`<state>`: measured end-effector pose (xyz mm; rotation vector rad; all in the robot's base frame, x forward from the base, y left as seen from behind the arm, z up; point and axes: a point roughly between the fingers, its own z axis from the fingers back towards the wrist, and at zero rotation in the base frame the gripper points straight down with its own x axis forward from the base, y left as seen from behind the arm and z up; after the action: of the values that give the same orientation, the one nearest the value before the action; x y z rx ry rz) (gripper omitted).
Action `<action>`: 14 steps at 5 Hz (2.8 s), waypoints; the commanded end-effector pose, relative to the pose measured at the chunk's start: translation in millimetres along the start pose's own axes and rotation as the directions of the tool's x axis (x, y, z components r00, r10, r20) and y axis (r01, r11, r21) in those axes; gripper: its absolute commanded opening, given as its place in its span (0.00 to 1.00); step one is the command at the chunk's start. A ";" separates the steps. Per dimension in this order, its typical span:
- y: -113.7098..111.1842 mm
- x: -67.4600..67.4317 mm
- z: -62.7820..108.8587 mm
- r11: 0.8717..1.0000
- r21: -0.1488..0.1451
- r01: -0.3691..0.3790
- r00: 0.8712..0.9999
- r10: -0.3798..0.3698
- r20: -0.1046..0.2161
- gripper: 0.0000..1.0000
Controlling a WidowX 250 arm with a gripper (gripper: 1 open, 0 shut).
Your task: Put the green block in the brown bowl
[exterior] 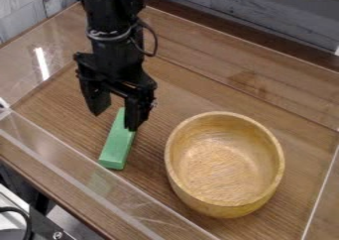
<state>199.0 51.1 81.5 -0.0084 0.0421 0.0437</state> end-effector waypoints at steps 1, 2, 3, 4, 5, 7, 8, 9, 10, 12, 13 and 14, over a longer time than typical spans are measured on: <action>2.1 2.8 0.6 1.000 0.003 0.001 0.999 -0.001 0.035 1.00; 1.7 1.8 -6.1 1.000 -0.005 -0.004 0.999 0.004 0.033 1.00; 1.5 0.9 -12.8 1.000 -0.011 -0.010 0.999 0.011 0.032 1.00; 1.3 0.6 -18.9 1.000 -0.017 -0.020 0.999 0.020 0.033 1.00; 1.7 0.7 -24.4 0.999 -0.025 -0.031 0.999 0.032 0.033 1.00; 1.8 1.3 -33.7 0.998 -0.038 -0.042 0.998 0.043 0.038 1.00; 1.7 2.2 -38.5 0.998 -0.044 -0.043 0.998 0.045 0.042 1.00; 1.5 3.7 -42.8 0.998 -0.049 -0.048 0.998 0.050 0.046 1.00; 1.3 4.7 -46.8 0.997 -0.053 -0.053 0.997 0.056 0.049 1.00; 0.3 6.4 -55.0 0.996 -0.062 -0.064 0.996 0.067 0.053 1.00; -0.4 6.9 -59.7 0.995 -0.066 -0.070 0.996 0.074 0.053 1.00; -1.3 6.8 -65.0 0.995 -0.070 -0.077 0.996 0.081 0.049 1.00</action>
<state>209.2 50.9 25.7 -0.0628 -0.0460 0.1213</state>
